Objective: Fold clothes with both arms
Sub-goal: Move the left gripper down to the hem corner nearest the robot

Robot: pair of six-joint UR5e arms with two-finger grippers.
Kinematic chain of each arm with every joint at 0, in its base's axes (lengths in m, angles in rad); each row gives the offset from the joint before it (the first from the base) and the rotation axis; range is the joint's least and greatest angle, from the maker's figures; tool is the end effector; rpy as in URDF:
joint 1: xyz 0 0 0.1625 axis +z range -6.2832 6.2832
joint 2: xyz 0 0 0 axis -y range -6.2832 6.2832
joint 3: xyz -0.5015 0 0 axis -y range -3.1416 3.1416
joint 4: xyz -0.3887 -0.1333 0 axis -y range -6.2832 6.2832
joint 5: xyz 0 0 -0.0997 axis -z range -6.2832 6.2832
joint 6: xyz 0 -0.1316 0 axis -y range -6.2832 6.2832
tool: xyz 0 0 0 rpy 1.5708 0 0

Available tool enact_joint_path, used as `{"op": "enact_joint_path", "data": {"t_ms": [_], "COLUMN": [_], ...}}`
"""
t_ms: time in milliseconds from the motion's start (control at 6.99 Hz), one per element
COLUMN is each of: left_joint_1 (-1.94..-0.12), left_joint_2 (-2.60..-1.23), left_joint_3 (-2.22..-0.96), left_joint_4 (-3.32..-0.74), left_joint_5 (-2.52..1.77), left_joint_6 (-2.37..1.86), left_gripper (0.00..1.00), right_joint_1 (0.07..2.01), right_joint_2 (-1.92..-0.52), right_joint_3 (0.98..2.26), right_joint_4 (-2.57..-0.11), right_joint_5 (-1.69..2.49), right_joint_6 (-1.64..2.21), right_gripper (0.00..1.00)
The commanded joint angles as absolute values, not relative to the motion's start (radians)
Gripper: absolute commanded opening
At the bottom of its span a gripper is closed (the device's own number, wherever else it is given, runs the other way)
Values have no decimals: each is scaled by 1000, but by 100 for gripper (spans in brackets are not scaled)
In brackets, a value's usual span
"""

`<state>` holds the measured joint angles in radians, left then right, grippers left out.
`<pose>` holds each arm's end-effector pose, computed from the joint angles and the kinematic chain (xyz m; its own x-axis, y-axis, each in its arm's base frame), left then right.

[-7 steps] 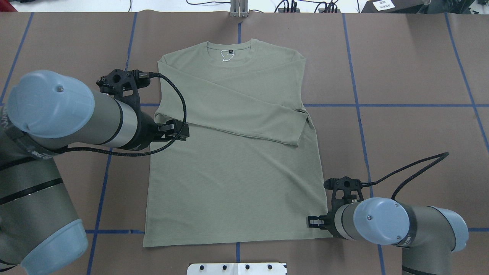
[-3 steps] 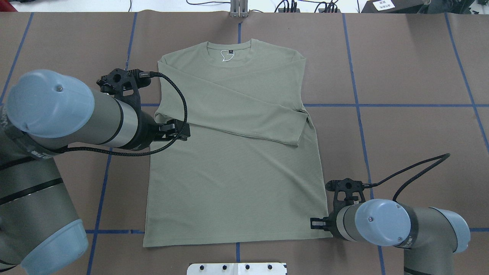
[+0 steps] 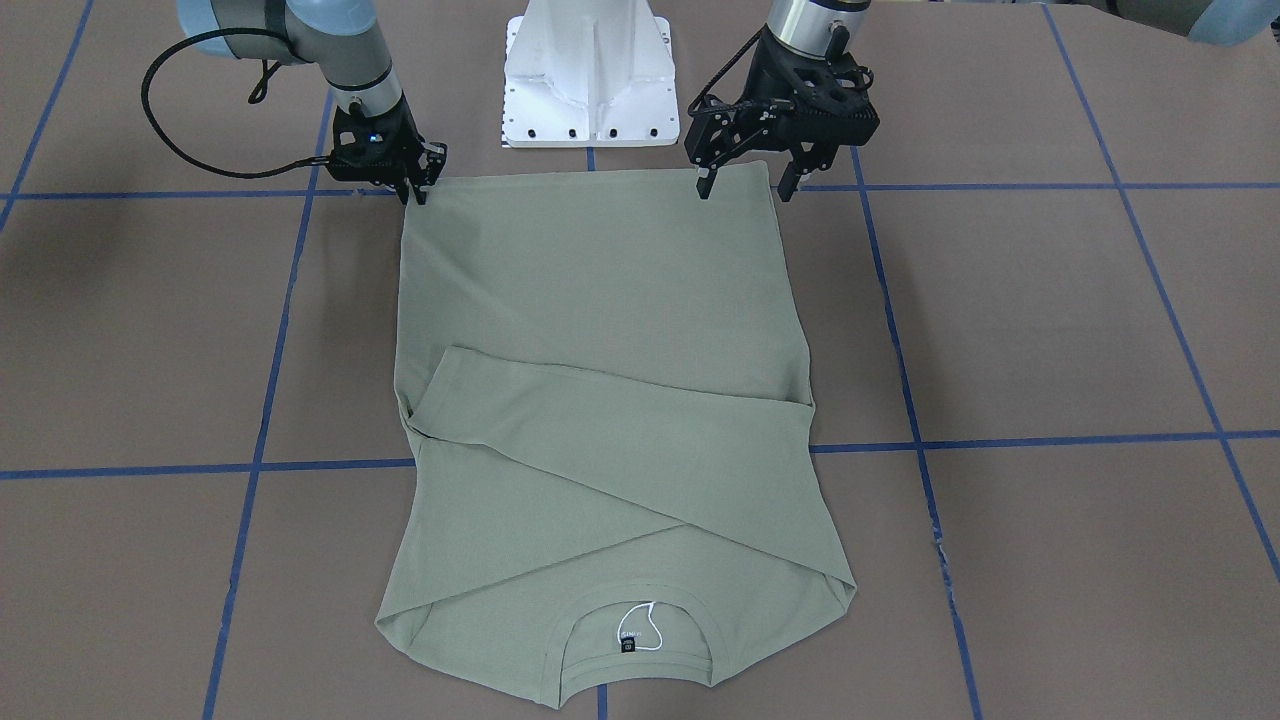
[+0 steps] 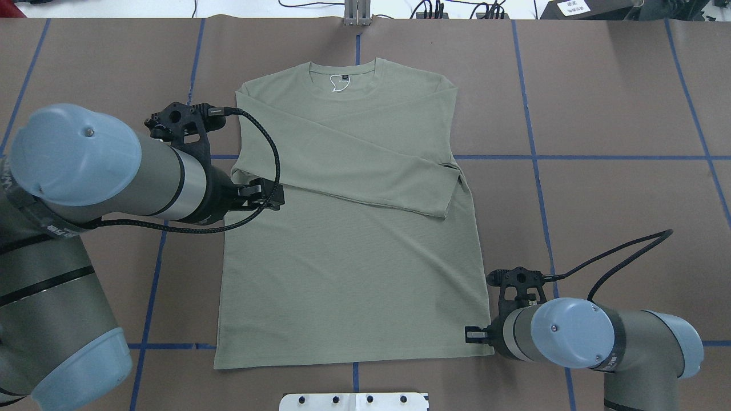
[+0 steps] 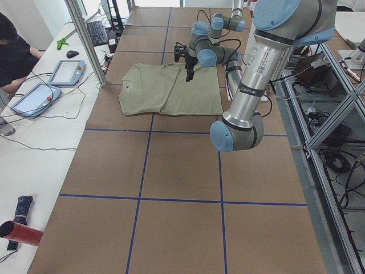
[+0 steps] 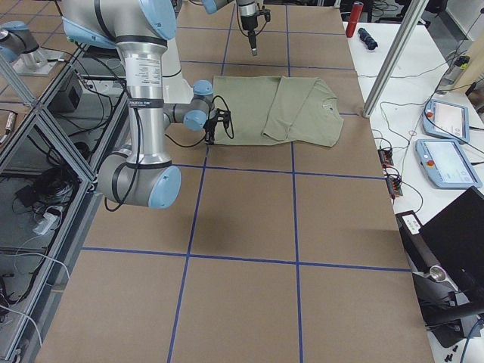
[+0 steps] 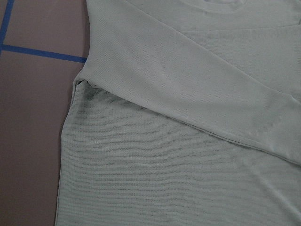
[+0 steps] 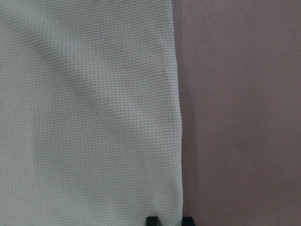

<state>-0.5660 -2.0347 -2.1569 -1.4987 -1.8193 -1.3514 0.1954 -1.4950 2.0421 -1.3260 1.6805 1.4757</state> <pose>0.4348 -0.3958 0.2624 0.5360 -0.0906 -0.8394 0.2366 0.9705 0.0464 -0.4998 -0.2201 0.4813 0.6971 0.0418 0.7158 -0.0506 0.9987 -0.0090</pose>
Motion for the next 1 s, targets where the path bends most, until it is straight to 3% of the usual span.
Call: {"op": "enact_joint_path", "data": {"t_ms": [0, 429, 859], "left_joint_1": [-566, -536, -353], "left_joint_2": [-2034, -2017, -1904], "left_joint_3": [-2155, -2148, -2146], "left_joint_4": [-1499, -1499, -1509], "left_joint_5": [-1819, -1819, -1781], "left_joint_6": [-1351, -1365, -1524], "left_gripper": [99, 99, 99], "right_joint_1": [192, 196, 196], "right_joint_2": [-1488, -1486, -1479], "right_joint_3": [2046, 2121, 2164], "right_joint_4": [-1351, -1359, -1351], "right_joint_5": [1681, 1686, 1686], "right_joint_6": [1476, 1486, 1491], "right_gripper": [0, 0, 0]}}
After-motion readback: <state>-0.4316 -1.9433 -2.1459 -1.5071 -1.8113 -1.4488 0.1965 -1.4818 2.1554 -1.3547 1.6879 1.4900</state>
